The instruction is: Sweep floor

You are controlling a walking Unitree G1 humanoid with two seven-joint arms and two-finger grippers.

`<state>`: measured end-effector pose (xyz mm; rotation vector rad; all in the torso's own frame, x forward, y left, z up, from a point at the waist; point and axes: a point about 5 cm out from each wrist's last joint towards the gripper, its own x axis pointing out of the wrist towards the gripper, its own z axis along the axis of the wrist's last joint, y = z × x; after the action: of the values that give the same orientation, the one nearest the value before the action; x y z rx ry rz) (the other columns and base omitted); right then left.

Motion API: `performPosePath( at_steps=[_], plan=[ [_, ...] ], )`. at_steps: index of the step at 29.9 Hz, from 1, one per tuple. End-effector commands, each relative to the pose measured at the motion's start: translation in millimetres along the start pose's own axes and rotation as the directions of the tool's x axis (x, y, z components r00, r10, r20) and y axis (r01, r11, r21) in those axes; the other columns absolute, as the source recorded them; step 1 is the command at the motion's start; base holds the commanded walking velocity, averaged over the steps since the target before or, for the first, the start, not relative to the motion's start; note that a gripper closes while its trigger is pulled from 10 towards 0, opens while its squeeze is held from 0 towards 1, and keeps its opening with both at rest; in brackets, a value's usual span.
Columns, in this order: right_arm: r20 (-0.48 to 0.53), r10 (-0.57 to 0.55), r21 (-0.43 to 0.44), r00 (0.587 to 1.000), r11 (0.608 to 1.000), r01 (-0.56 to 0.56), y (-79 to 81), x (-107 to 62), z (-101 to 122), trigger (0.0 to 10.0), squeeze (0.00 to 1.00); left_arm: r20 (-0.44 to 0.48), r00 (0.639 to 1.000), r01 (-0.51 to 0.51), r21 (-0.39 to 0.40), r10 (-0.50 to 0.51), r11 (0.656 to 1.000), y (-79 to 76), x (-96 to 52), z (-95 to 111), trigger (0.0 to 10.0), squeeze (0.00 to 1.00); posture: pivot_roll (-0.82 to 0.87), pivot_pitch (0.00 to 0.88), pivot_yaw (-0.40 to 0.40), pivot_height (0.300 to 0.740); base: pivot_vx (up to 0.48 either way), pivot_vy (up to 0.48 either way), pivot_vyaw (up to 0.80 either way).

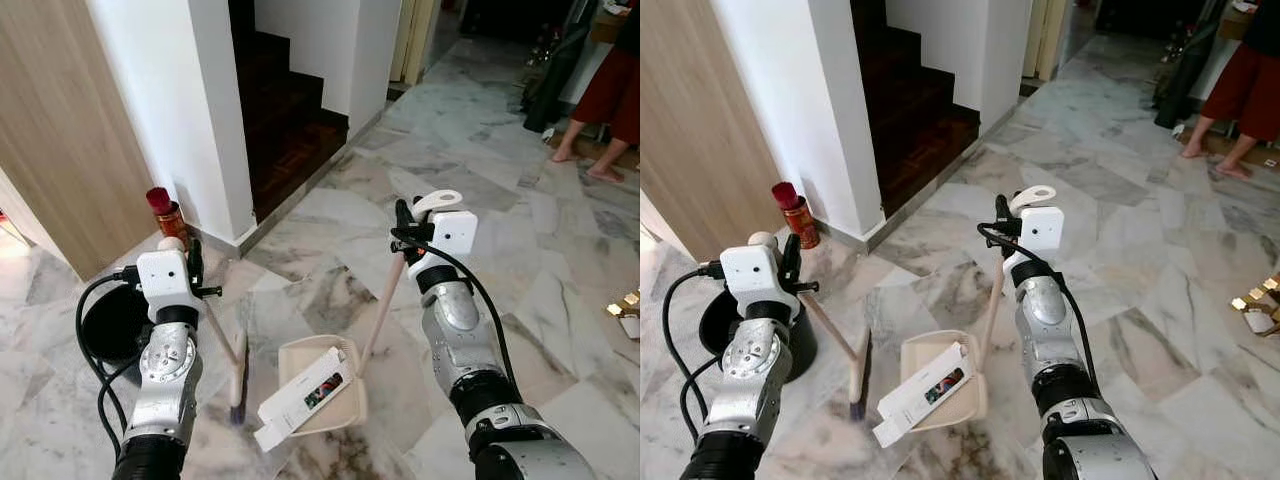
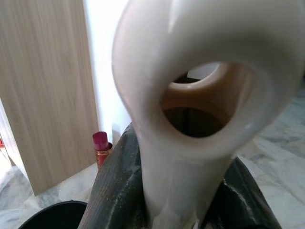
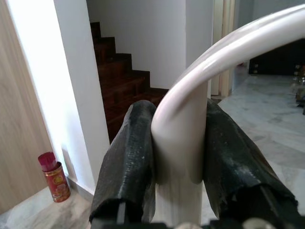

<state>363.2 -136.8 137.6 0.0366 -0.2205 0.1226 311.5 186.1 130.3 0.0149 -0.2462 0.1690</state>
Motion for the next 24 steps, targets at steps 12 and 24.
performPosePath(
  at_steps=[12, 24],
  plan=[
    [0.055, -0.036, 0.025, 0.998, 0.999, 0.034, 2.8, -1.3, 5.5, 10.0, 0.00, 0.025, 0.998, 0.060, 0.014, -0.061, 0.998, -0.8, 2.6, 7.4, 10.0, 0.00, 0.03, 0.000, 0.085, 0.740, 0.000, 0.345, 0.00],
    [0.054, -0.037, 0.035, 0.998, 0.999, 0.035, 7.4, -1.3, 4.5, 10.0, 0.00, 0.016, 0.997, 0.077, 0.016, -0.077, 0.997, 1.1, 0.1, 7.3, 10.0, 0.00, 0.04, 0.000, 0.093, 0.740, 0.000, 0.333, 0.00]
  ],
)
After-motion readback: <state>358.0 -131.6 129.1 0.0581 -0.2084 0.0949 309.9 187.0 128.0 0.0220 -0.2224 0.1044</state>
